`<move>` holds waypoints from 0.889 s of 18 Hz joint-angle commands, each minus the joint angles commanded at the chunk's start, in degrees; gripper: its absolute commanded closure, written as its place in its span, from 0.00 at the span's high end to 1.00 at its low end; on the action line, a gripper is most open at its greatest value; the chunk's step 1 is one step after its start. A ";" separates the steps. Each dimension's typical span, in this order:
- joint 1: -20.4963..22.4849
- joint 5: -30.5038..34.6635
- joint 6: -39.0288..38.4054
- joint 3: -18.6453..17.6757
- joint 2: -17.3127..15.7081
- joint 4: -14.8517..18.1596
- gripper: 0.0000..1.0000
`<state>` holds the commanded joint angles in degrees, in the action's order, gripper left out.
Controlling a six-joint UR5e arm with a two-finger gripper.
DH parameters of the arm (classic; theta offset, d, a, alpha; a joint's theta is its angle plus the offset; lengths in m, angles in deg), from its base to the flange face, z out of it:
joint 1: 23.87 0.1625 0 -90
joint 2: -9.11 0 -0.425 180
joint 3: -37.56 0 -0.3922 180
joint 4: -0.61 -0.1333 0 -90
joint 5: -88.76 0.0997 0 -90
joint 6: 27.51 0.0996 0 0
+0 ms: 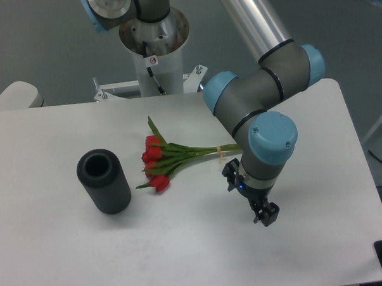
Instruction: Pick up the flowers from the table
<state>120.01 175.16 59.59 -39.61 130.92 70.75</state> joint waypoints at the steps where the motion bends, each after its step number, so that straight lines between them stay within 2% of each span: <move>1: 0.00 0.00 0.00 0.00 0.00 0.00 1.00; 8: 0.17 -0.79 0.61 -1.23 -1.14 0.44 1.00; 11: 0.70 -2.28 0.79 -4.73 -3.16 0.35 1.00; 16: 0.53 -2.81 5.09 -12.20 -8.69 -0.35 1.00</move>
<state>120.53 172.34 64.68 -51.81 122.23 70.40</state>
